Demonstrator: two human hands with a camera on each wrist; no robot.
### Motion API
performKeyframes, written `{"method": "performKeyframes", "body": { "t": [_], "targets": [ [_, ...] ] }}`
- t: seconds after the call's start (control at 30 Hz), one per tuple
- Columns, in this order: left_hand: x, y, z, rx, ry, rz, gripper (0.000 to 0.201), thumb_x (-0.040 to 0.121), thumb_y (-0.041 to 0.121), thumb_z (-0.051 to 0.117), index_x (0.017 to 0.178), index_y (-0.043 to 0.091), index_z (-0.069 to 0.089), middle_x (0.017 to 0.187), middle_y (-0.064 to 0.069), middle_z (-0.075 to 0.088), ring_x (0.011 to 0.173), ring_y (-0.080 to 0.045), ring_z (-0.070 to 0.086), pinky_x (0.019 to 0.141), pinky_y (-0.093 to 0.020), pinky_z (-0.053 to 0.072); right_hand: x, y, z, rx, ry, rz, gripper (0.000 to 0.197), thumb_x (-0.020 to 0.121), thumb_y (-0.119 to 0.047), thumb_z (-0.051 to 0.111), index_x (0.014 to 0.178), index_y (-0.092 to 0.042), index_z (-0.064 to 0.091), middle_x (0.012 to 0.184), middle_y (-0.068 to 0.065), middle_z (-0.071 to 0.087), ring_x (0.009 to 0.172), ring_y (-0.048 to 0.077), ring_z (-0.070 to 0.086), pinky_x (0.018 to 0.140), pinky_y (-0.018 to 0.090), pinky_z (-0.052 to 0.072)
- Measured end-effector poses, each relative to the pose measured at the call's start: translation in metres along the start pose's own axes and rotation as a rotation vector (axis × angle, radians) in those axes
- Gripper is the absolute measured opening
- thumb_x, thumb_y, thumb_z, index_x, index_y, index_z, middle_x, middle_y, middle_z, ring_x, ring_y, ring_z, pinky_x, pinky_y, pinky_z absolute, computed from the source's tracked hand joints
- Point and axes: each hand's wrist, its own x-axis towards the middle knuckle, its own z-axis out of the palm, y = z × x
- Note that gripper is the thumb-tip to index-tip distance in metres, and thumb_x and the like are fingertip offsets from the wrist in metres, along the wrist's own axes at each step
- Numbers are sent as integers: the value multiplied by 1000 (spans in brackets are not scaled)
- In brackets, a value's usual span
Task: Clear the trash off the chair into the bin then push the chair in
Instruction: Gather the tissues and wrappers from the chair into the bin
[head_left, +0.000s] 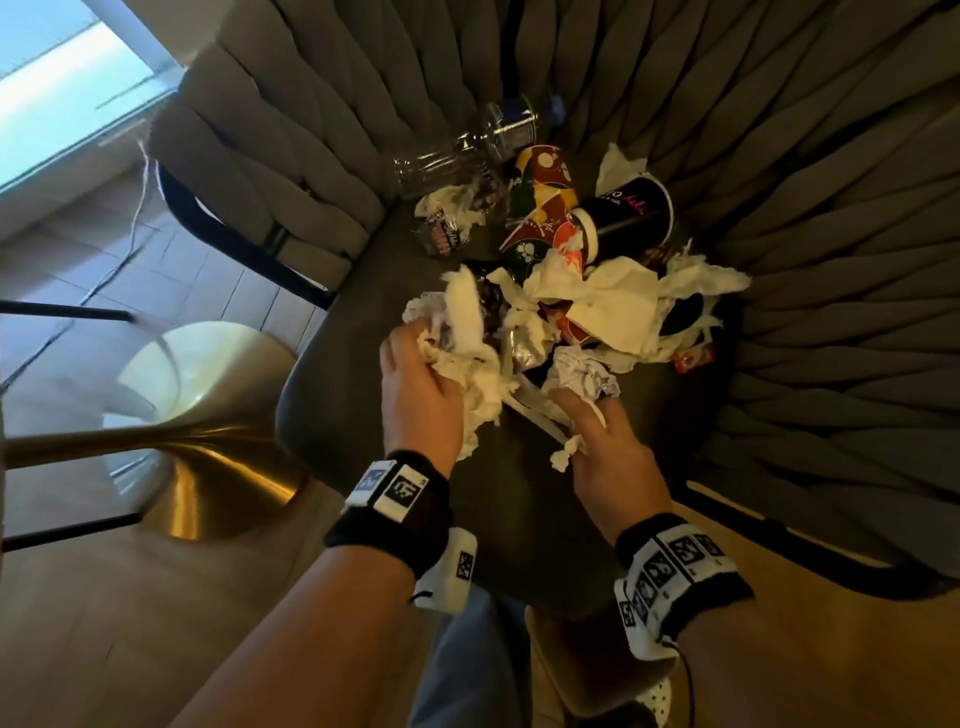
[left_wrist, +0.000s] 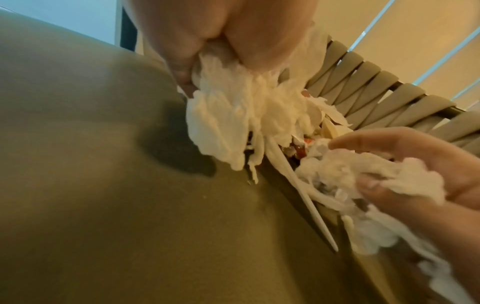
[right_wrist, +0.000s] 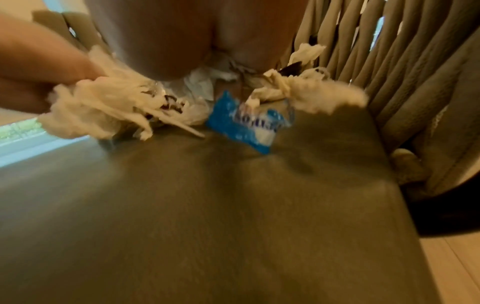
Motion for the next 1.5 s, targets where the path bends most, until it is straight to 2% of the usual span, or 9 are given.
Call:
{"method": "performKeyframes", "body": {
  "t": [0.27, 0.37, 0.5, 0.7, 1.0, 1.1, 1.2, 1.33, 1.5],
  "targets": [
    [-26, 10, -35, -56, 150, 85, 31, 93, 0, 47, 102, 19, 69, 112, 2, 56, 92, 5, 51, 80, 1, 37, -24, -8, -41, 214, 270, -100, 13, 89, -20, 52, 99, -17, 60, 92, -1, 59, 78, 9, 55, 66, 6, 35],
    [-45, 18, -41, -84, 176, 103, 29, 93, -1, 44, 92, 20, 65, 105, 0, 59, 89, 4, 53, 79, 1, 37, -38, -11, -54, 220, 359, -148, 20, 97, -34, 45, 79, -25, 49, 69, -9, 47, 63, 2, 47, 57, 10, 32],
    [-84, 23, -39, -158, 170, 52, 29, 96, 4, 40, 88, 23, 61, 93, -2, 61, 83, -7, 58, 74, -23, 48, -65, -14, -72, 260, 420, -157, 37, 99, -26, 49, 65, -31, 34, 55, -11, 36, 51, 6, 40, 51, 16, 26],
    [-180, 39, -24, -211, 51, -16, 34, 95, 0, 42, 81, 26, 60, 84, 3, 59, 76, -6, 58, 67, -19, 46, -132, -1, -86, 291, 422, -142, 42, 98, -28, 49, 60, -34, 31, 50, -9, 34, 51, 9, 42, 49, 13, 30],
    [-326, -2, 37, -265, -221, -339, 31, 98, 11, 45, 91, 31, 67, 98, 4, 69, 92, -11, 66, 88, -40, 57, -240, 68, -45, 399, 106, 153, 31, 93, -44, 46, 69, -27, 54, 60, -1, 57, 53, 12, 53, 52, 33, 48],
    [-340, -26, 64, -220, -256, -368, 38, 100, 7, 44, 82, 38, 57, 96, 13, 62, 86, -1, 59, 74, -10, 45, -244, 102, -11, 361, -23, 271, 31, 96, -42, 46, 69, -29, 55, 60, -3, 59, 57, 10, 56, 56, 34, 51],
    [-340, -63, 103, -135, -317, -405, 29, 103, 15, 43, 92, 38, 57, 105, 12, 57, 83, 5, 53, 69, -6, 39, -232, 143, 38, 311, -167, 344, 26, 96, -43, 45, 79, -28, 58, 70, -2, 64, 65, 13, 60, 61, 34, 52],
    [-335, -131, 158, 53, -460, -467, 37, 104, 22, 42, 140, 19, 49, 139, -7, 44, 115, -18, 52, 99, -28, 42, -210, 196, 118, 192, -364, 426, 28, 87, -53, 49, 103, -29, 52, 97, 4, 65, 89, 25, 62, 78, 39, 51],
    [-323, -173, 201, 239, -743, -457, 59, 101, 32, 46, 155, 28, 25, 158, -17, 22, 137, -40, 38, 114, -49, 37, -192, 232, 184, 250, -462, 519, 70, 76, -72, 51, 139, -42, 40, 139, 4, 48, 123, 28, 50, 96, 34, 40]
  ]
}}
